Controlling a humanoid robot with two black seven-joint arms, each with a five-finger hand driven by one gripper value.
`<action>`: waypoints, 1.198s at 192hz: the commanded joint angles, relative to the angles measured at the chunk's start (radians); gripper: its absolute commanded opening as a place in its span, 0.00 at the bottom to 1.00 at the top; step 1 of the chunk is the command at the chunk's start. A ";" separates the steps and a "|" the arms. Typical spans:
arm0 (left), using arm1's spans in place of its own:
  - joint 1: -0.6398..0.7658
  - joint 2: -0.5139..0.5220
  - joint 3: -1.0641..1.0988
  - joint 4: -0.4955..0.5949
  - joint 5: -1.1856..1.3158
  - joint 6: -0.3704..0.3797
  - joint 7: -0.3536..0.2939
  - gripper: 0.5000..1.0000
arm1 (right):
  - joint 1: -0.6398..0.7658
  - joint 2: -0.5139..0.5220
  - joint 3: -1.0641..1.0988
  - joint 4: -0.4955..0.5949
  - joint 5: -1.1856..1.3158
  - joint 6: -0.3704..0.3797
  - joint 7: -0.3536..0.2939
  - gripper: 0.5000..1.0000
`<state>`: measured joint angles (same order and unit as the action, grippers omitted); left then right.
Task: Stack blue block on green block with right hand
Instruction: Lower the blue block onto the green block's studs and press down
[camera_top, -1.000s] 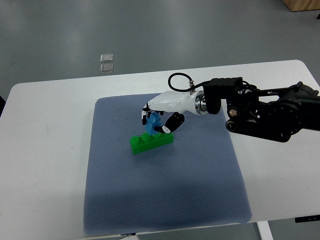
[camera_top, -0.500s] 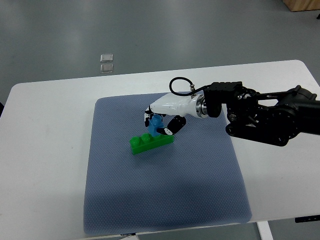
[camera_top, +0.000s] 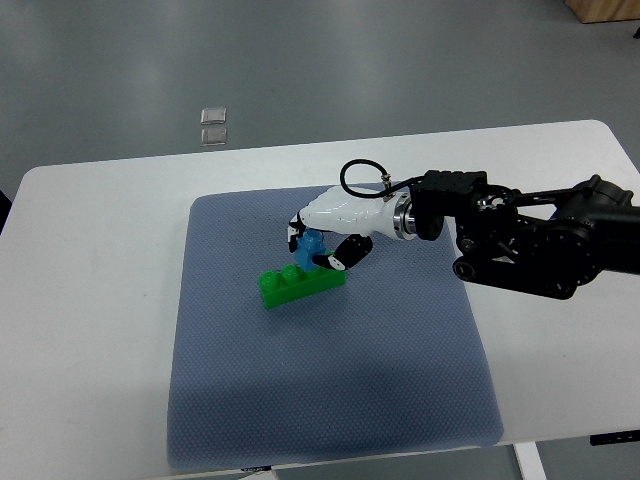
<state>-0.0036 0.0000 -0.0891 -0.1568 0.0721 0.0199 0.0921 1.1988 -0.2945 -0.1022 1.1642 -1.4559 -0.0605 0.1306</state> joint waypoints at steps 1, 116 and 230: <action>0.001 0.000 0.000 -0.001 0.000 0.000 0.000 1.00 | -0.008 0.000 -0.001 0.000 -0.018 -0.007 0.006 0.07; 0.001 0.000 0.000 0.000 0.000 0.000 0.000 1.00 | -0.031 0.000 -0.021 -0.001 -0.052 -0.025 0.006 0.07; 0.001 0.000 0.000 -0.001 0.000 0.000 0.000 1.00 | -0.054 0.029 -0.036 -0.043 -0.093 -0.079 0.006 0.07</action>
<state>-0.0036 0.0000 -0.0891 -0.1571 0.0721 0.0199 0.0920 1.1439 -0.2665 -0.1372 1.1216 -1.5489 -0.1369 0.1367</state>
